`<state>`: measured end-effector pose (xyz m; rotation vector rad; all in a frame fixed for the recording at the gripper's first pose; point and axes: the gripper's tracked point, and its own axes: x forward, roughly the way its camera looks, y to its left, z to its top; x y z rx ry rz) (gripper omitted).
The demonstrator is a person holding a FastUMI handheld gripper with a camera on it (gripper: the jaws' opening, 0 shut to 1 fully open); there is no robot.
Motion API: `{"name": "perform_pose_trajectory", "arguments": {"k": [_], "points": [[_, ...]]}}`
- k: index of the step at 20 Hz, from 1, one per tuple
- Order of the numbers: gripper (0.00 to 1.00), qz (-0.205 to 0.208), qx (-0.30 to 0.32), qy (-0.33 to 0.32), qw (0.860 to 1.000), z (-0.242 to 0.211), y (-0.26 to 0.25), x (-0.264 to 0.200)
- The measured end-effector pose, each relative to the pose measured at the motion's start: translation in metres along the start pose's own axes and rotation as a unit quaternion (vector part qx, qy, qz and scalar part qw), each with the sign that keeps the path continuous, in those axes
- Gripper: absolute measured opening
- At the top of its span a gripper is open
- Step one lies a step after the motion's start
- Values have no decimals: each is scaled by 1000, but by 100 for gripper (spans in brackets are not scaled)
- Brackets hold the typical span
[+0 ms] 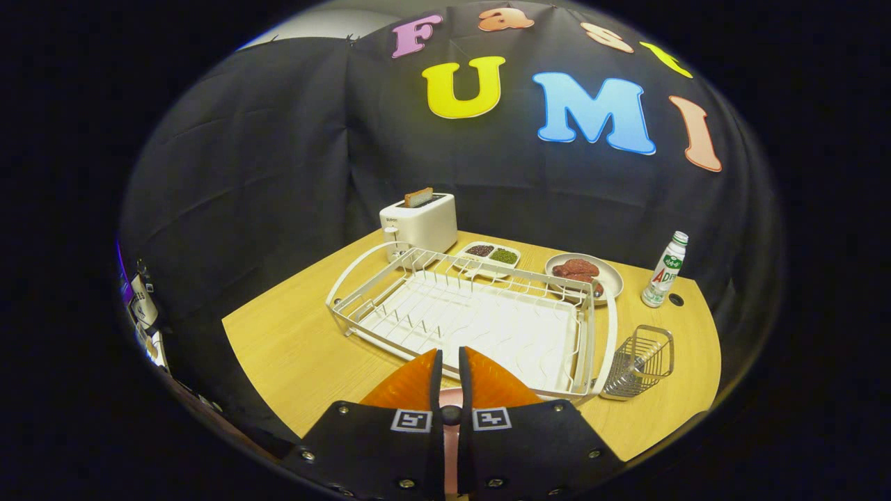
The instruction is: Take the plate from the dish rack, then take the spoon from the basket and place it into the plate.
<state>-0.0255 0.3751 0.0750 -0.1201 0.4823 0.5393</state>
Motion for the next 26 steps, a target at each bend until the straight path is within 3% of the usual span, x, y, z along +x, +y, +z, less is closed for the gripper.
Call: {"name": "perform_pose_trajectory", "arguments": {"k": [8, 11, 18, 26], "points": [[14, -11, 2, 5, 1000, 4, -4, 6], [25, -43, -8, -35, 998, 32, -24, -15], [25, -128, 24, -126, 983, 83, -93, -89], [27, -230, 33, -180, 956, 93, -188, -168]]}}
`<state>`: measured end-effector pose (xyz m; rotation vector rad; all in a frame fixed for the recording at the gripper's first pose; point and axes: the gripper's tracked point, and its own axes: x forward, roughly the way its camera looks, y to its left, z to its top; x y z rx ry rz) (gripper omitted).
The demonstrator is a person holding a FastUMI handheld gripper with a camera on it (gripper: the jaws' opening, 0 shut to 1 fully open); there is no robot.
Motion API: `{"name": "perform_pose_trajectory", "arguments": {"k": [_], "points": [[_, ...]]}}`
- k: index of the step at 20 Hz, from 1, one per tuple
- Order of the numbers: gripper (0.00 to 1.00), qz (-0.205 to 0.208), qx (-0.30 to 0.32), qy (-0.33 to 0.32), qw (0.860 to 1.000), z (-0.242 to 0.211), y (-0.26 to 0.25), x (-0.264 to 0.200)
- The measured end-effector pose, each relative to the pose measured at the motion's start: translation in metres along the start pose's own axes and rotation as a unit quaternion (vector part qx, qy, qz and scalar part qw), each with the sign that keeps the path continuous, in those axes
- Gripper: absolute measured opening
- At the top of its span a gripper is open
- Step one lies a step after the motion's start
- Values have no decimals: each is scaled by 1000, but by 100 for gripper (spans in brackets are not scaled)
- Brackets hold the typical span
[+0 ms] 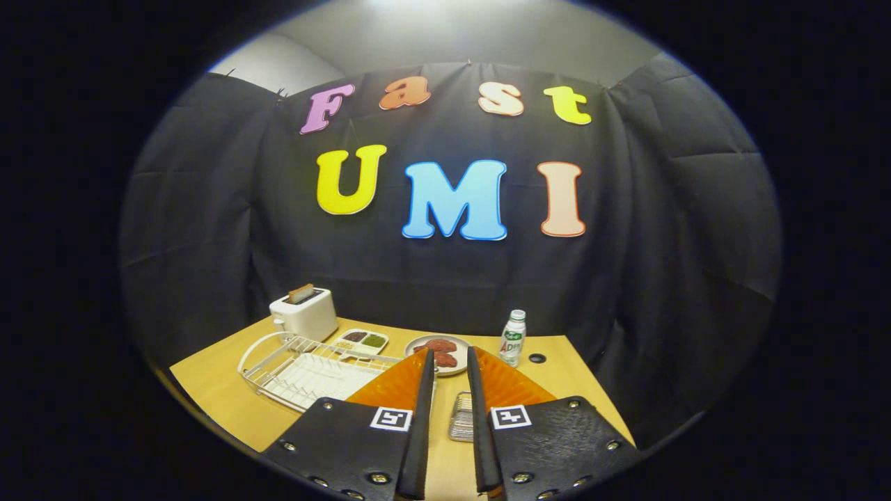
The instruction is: Take the plate from the dish rack, then take the spoon from the basket and place it into the plate.
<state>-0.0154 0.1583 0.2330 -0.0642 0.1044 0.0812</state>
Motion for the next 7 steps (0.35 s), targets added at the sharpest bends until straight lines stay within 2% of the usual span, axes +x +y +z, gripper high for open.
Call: {"name": "perform_pose_trajectory", "arguments": {"k": [1, 2, 3, 7], "points": [[32, -5, -3, -6, 1000, 1, -10, -2], [46, -12, -4, -7, 1000, 1, -22, 0], [49, -16, -3, -9, 1000, 0, -34, -1], [98, -15, 35, -23, 999, -18, -69, 14]]}}
